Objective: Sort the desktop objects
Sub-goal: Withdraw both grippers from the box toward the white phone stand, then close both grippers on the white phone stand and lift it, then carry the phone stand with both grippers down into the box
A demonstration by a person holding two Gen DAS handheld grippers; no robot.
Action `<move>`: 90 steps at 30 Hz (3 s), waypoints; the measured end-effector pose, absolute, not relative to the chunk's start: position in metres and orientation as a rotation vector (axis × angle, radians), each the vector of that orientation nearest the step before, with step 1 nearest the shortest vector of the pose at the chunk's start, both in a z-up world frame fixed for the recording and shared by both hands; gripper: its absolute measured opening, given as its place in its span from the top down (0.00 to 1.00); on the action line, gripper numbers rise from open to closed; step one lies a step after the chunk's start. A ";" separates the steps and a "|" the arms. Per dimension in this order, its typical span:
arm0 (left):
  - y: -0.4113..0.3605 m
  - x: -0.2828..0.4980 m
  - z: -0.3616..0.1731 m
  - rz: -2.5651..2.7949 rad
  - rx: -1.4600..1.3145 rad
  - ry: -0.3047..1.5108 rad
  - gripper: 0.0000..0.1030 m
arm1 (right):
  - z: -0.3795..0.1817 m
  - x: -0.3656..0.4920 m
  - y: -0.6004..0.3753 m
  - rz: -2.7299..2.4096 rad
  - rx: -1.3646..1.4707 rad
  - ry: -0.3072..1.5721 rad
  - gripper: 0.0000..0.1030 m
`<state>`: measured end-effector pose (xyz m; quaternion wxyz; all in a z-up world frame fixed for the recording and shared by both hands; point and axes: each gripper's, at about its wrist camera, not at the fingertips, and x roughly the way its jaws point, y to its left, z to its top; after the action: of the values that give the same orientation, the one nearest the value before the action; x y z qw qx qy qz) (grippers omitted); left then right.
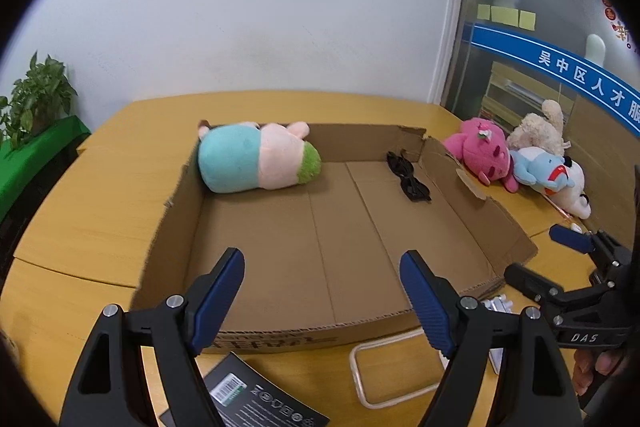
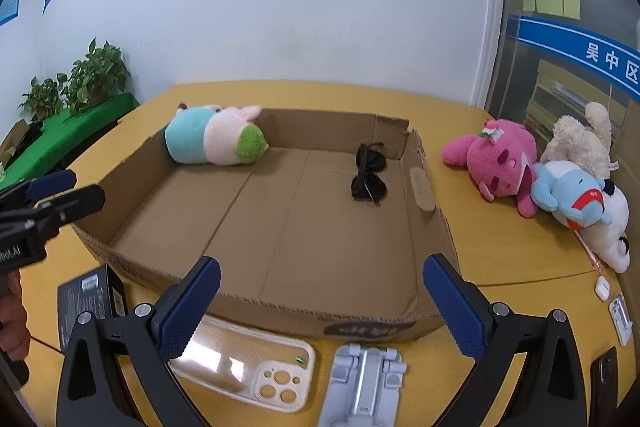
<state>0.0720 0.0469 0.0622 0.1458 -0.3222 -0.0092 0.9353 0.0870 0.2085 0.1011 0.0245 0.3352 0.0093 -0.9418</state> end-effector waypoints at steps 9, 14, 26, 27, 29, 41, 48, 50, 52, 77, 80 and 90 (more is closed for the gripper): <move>0.092 0.072 0.027 2.455 -1.083 0.002 0.23 | 0.018 0.126 0.258 -2.773 1.362 -0.081 0.00; 0.127 0.075 0.012 2.337 -1.123 0.030 0.23 | -0.008 0.144 0.266 -2.716 1.447 -0.095 0.04; 0.187 0.076 -0.006 2.113 -1.217 0.040 0.35 | -0.016 0.153 0.269 -2.632 1.406 -0.222 0.41; 0.193 0.078 -0.009 2.090 -1.223 0.044 0.35 | -0.016 0.154 0.270 -2.627 1.406 -0.231 0.41; 0.202 0.080 -0.012 2.061 -1.236 0.053 0.35 | -0.017 0.159 0.275 -2.622 1.403 -0.256 0.42; 0.221 0.074 -0.023 1.993 -1.292 0.054 0.35 | -0.018 0.150 0.265 -2.667 1.368 -0.194 0.34; 0.245 0.078 -0.043 1.920 -1.368 0.079 0.35 | -0.018 0.168 0.274 -2.684 1.352 -0.280 0.35; 0.255 0.082 -0.050 1.900 -1.389 0.112 0.40 | -0.018 0.176 0.276 -2.687 1.342 -0.335 0.35; 0.263 0.087 -0.058 1.899 -1.422 0.152 0.41 | -0.017 0.184 0.276 -2.694 1.324 -0.370 0.35; 0.171 0.002 0.094 2.154 -1.096 -0.047 0.96 | 0.125 0.122 0.211 -2.716 0.867 -0.070 1.00; 0.165 -0.039 0.096 2.191 -1.090 -0.033 0.98 | 0.141 0.076 0.191 -2.701 0.867 0.015 0.97; 0.133 -0.111 0.044 2.173 -1.263 -0.105 0.98 | 0.090 -0.009 0.231 -2.637 1.126 -0.172 0.94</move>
<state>-0.1112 0.1330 0.0444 0.3080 -0.4778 -0.0396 0.8218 -0.0092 0.2313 0.0901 0.1342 0.3884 -0.0594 -0.9097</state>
